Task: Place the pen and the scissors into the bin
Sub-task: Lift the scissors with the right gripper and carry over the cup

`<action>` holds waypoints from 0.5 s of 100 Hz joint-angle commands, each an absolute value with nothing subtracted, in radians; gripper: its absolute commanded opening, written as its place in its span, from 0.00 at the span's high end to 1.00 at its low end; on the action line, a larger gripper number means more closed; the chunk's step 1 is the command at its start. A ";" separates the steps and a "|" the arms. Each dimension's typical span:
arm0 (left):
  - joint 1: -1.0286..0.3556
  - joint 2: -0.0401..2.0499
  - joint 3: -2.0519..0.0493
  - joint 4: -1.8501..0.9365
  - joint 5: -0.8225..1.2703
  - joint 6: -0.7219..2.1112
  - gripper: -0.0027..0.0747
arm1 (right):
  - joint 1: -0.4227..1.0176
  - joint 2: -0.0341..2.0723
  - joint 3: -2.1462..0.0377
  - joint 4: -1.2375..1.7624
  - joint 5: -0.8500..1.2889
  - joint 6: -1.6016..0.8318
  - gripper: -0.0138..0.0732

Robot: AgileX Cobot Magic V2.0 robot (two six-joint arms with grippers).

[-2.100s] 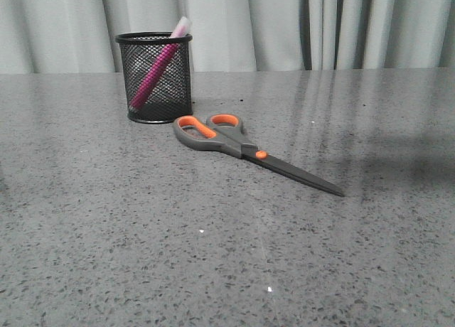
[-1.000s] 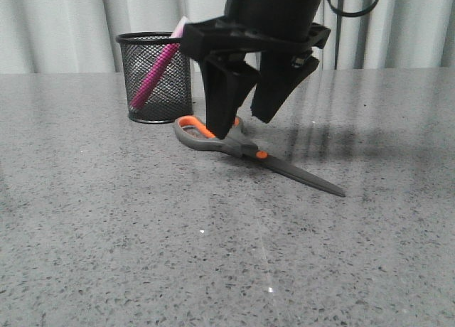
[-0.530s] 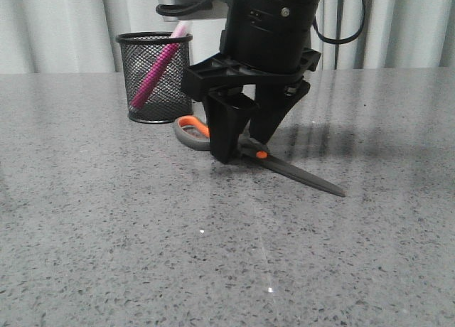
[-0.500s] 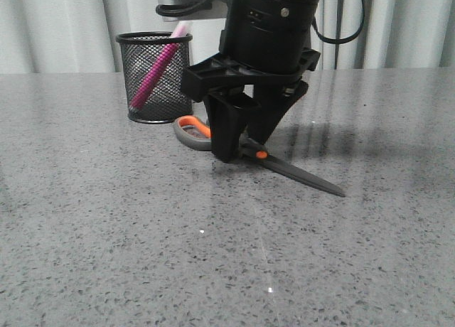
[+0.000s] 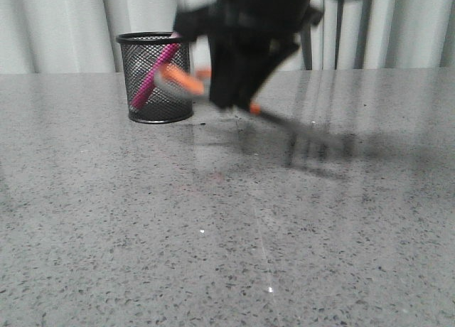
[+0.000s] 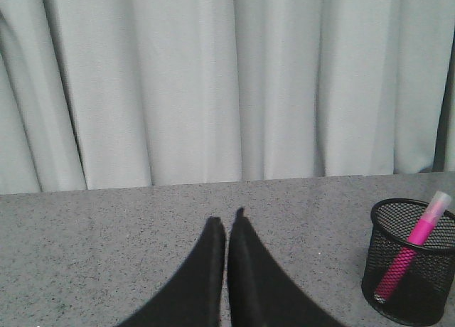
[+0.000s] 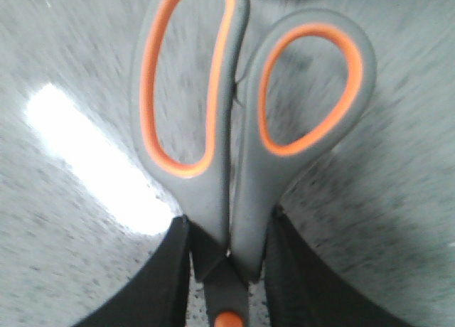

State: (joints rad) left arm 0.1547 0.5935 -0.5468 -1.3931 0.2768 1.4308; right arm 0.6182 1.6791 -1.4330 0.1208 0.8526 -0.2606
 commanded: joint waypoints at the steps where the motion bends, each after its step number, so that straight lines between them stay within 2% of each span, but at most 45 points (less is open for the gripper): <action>1: 0.155 0.593 -0.574 -1.424 0.269 1.428 0.99 | 0.615 1.492 -1.367 0.142 0.625 -0.268 0.93; 19: 0.155 0.593 -0.574 -1.439 0.269 1.428 0.99 | 0.617 1.301 -1.117 0.176 0.041 -0.268 0.93; 40: 0.155 0.593 -0.574 -1.448 0.269 1.428 0.99 | 0.617 1.349 -1.115 0.176 -0.315 -0.268 0.93; 50: 0.155 0.593 -0.574 -1.450 0.271 1.428 0.99 | 0.625 1.411 -1.160 0.176 -0.392 -0.268 0.93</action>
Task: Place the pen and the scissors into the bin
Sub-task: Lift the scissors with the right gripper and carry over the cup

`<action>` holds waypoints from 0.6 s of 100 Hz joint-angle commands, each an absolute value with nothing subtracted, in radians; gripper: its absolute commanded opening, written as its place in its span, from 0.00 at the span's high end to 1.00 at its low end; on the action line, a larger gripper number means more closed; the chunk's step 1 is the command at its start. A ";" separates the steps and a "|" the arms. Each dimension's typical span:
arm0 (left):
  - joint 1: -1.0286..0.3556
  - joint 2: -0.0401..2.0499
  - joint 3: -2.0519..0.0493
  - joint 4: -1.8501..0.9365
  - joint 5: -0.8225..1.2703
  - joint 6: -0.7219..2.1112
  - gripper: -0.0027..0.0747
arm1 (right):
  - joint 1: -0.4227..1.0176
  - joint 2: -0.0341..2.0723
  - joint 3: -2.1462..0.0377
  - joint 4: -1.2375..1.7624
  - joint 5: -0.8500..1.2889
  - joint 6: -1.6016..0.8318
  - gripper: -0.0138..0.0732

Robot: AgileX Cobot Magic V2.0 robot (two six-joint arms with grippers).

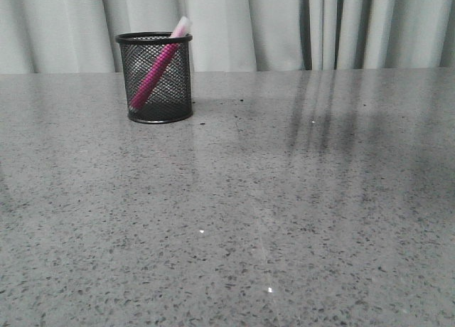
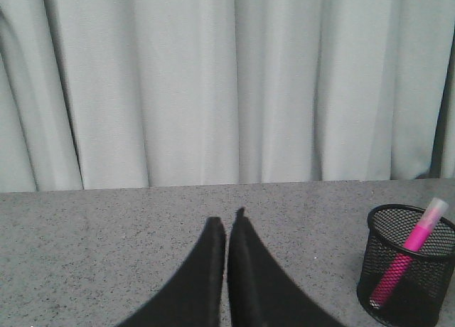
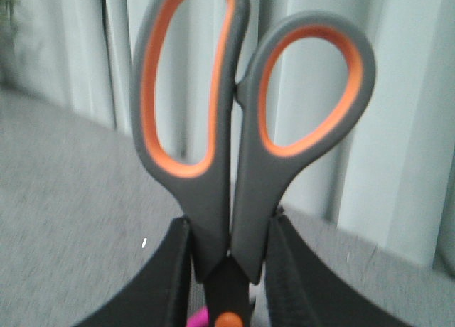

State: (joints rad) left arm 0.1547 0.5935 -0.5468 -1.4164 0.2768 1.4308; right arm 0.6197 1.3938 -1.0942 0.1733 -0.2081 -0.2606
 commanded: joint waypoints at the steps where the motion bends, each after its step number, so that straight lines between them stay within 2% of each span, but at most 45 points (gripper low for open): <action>1: 0.155 0.593 -0.574 -1.452 0.271 1.428 0.99 | 0.626 1.416 -1.169 0.176 -0.395 -0.268 0.93; 28: 0.155 0.593 -0.574 -1.464 0.271 1.428 0.99 | 0.656 1.647 -1.348 0.136 -0.582 -0.268 0.93; 60: 0.155 0.593 -0.574 -1.464 0.271 1.428 0.99 | 0.658 1.824 -1.404 0.136 -0.601 -0.210 0.93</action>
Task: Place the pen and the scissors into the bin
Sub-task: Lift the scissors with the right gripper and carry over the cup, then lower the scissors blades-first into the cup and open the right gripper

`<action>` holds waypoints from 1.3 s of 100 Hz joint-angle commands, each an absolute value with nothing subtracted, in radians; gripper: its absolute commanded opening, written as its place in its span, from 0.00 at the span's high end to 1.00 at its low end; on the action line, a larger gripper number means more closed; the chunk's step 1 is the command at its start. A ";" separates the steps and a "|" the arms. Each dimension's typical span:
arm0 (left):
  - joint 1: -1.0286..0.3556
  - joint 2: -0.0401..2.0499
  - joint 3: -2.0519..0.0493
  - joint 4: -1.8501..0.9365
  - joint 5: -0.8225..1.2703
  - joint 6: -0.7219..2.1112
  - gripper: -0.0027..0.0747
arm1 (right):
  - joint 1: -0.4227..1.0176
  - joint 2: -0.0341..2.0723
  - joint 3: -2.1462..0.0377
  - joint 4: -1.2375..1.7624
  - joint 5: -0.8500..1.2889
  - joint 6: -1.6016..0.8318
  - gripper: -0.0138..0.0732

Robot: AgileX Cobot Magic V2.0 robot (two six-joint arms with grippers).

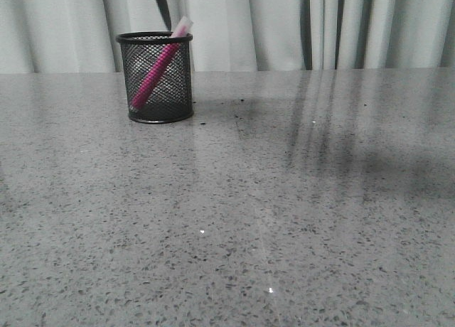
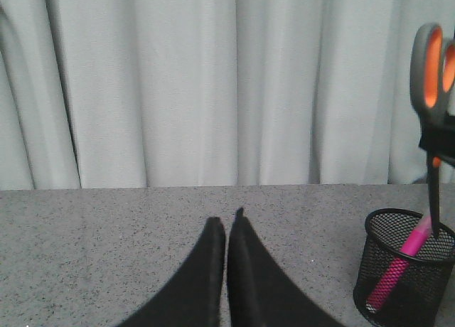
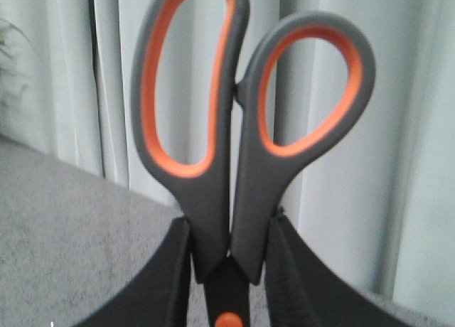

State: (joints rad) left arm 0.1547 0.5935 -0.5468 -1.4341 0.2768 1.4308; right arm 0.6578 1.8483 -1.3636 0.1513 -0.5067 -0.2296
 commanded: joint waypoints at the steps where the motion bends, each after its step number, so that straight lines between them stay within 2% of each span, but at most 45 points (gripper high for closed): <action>1: 0.155 0.593 -0.574 -1.464 0.271 1.428 0.99 | 0.658 1.826 -1.404 0.136 -0.596 -0.208 0.93; 95: 0.155 0.593 -0.574 -1.464 0.269 1.428 0.99 | 0.656 1.892 -1.402 0.136 -0.497 -0.207 0.92; 106: 0.155 0.593 -0.574 -1.464 0.269 1.428 0.99 | 0.656 1.892 -1.402 0.136 -0.497 -0.207 0.86; 123: 0.155 0.593 -0.574 -1.464 0.269 1.428 0.99 | 0.656 1.892 -1.402 0.136 -0.497 -0.207 0.64; 130: 0.155 0.593 -0.574 -1.464 0.269 1.428 0.99 | 0.656 1.892 -1.402 0.136 -0.497 -0.207 0.59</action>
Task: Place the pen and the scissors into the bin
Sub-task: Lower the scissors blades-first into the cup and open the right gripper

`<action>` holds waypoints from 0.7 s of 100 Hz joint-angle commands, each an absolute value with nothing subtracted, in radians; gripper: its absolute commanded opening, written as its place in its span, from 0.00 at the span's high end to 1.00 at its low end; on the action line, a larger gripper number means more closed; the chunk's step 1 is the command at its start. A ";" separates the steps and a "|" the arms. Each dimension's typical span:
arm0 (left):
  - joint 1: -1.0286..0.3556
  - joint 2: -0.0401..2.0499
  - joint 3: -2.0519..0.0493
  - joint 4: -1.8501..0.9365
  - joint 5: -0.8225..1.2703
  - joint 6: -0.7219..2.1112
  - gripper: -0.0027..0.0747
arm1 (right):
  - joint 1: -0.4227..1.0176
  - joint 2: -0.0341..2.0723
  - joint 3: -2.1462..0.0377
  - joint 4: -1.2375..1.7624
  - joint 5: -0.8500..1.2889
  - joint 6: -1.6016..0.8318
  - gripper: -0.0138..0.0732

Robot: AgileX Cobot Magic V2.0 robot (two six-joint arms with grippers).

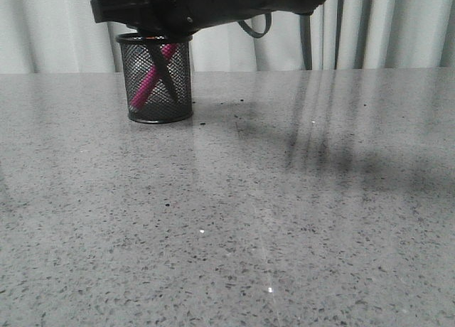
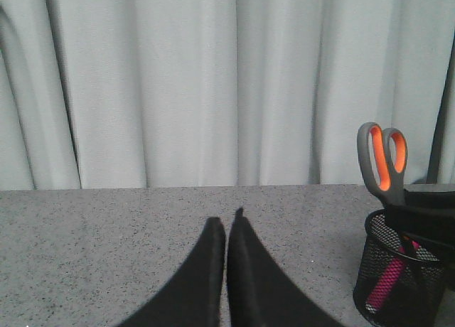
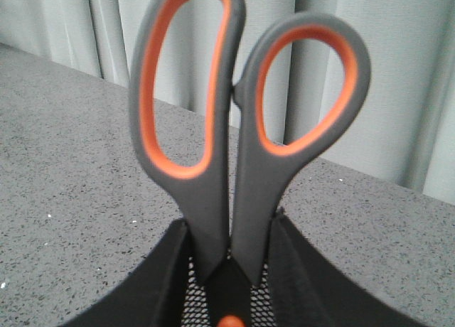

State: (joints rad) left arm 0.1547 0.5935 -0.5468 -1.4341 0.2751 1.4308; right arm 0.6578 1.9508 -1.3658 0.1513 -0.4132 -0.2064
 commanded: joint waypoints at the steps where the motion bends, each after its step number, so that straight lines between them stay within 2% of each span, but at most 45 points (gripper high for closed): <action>1: 0.155 0.593 -0.574 -1.464 0.269 1.428 0.99 | 0.656 1.892 -1.402 0.136 -0.497 -0.207 0.59; 25: 0.155 0.593 -0.574 -1.464 0.269 1.428 0.99 | 0.656 1.892 -1.402 0.136 -0.499 -0.207 0.58; 46: 0.155 0.593 -0.574 -1.464 0.269 1.428 0.99 | 0.656 1.892 -1.402 0.136 -0.499 -0.207 0.44; 60: 0.155 0.593 -0.574 -1.464 0.269 1.428 0.99 | 0.656 1.885 -1.402 0.136 -0.501 -0.207 0.44; 70: 0.155 0.593 -0.574 -1.464 0.269 1.428 0.99 | 0.656 1.858 -1.402 0.136 -0.516 -0.207 0.51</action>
State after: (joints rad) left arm 0.1547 0.5935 -0.5468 -1.4341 0.2751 1.4308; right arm 0.6578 1.9439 -1.3658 0.1500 -0.4166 -0.2043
